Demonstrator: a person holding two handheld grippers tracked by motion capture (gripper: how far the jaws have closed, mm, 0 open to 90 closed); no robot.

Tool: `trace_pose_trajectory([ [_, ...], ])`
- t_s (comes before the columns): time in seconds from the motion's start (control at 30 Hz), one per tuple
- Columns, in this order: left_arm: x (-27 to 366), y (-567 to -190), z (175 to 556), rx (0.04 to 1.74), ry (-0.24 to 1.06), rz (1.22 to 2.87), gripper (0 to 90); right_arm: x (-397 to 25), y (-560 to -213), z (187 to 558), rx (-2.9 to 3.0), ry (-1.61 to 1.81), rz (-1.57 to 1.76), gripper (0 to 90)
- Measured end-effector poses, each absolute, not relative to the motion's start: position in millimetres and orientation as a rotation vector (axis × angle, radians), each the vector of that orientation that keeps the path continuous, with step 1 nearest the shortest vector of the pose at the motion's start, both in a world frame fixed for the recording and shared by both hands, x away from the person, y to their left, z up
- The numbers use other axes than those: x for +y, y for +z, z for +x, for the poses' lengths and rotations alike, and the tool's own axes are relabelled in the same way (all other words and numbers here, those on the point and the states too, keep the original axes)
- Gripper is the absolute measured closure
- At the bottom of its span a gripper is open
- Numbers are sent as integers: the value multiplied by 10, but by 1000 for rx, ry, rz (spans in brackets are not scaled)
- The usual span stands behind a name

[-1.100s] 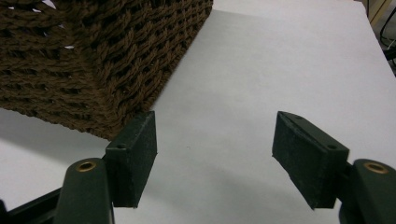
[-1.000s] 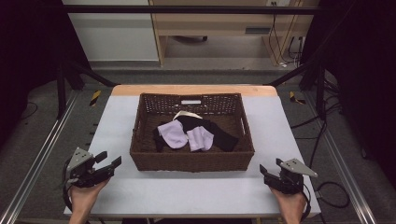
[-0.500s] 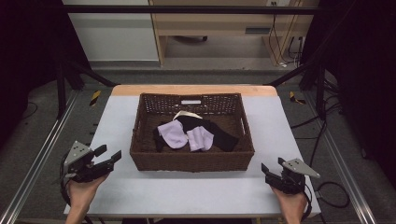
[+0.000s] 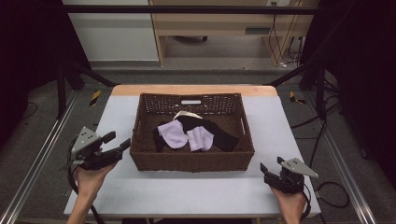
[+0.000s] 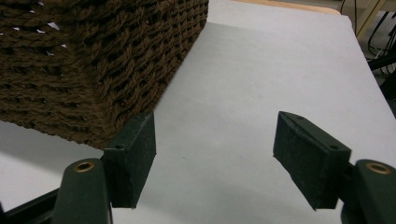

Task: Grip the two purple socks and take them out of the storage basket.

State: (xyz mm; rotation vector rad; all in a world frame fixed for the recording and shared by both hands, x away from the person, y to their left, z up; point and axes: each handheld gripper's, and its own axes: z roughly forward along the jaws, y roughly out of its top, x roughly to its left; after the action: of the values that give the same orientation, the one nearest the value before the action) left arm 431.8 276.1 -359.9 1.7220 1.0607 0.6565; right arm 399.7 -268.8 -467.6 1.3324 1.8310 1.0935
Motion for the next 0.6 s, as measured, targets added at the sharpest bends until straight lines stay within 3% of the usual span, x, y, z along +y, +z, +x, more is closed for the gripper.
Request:
trace_pose_trajectory([
  [0.6,2403,-3423,4615,1022,652,1747,369,-2686,-4673,4009,1827,1096,1331,297],
])
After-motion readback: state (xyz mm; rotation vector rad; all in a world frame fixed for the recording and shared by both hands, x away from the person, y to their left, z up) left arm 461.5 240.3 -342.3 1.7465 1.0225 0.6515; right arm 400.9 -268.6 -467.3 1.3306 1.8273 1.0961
